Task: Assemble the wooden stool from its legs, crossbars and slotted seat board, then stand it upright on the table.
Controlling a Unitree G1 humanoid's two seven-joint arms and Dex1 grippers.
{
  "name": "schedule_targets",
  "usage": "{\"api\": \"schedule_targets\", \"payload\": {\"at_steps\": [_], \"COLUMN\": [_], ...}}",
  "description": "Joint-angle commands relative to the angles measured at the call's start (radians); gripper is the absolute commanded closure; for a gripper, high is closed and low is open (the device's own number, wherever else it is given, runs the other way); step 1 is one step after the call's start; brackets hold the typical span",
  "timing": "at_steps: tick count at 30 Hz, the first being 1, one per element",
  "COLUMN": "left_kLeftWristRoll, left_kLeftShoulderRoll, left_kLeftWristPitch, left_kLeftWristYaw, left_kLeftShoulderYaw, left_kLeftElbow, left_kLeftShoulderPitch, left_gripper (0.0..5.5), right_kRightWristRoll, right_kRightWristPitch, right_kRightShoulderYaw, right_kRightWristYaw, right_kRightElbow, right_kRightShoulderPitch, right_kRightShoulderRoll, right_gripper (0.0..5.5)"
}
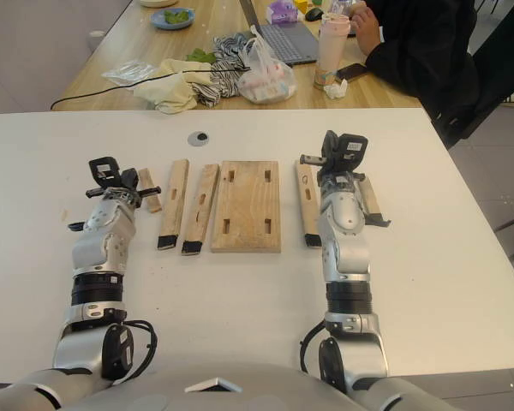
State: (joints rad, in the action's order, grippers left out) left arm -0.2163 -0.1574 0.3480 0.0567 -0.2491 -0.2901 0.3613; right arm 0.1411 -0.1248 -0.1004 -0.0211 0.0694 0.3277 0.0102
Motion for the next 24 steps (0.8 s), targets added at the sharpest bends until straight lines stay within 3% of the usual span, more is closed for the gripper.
{"api": "schedule_targets", "payload": {"at_steps": [1,7,19,24], "left_kLeftWristRoll": [0.029,0.056,0.029,0.055], "left_kLeftShoulderRoll": [0.014,0.02,-0.01,-0.003], "left_kLeftWristPitch": [-0.004,-0.001,0.208,0.167], "left_kLeftWristYaw": [0.001,-0.014,-0.006,0.031], "left_kLeftShoulderYaw": [0.035,0.07,0.013,-0.003], "left_kLeftElbow": [0.044,0.053,0.04,-0.054], "left_kLeftShoulderPitch": [-0.012,-0.025,0.009,0.031], "left_gripper": [5.5,5.5,3.9,3.16], "right_kRightWristRoll": [0.0,0.001,-0.006,-0.007], "right_kRightWristPitch": [-0.021,-0.031,-0.01,-0.006], "right_kRightShoulderYaw": [-0.015,-0.016,-0.021,-0.018], "right_kRightWristYaw": [0.025,0.035,0.03,0.033], "right_kRightElbow": [0.004,-0.002,0.03,0.044], "right_kRightShoulderPitch": [0.045,0.032,0.046,0.056], "right_kRightShoulderRoll": [0.038,0.049,0.045,0.043], "right_gripper": [5.49,5.49,5.5,5.5]}}
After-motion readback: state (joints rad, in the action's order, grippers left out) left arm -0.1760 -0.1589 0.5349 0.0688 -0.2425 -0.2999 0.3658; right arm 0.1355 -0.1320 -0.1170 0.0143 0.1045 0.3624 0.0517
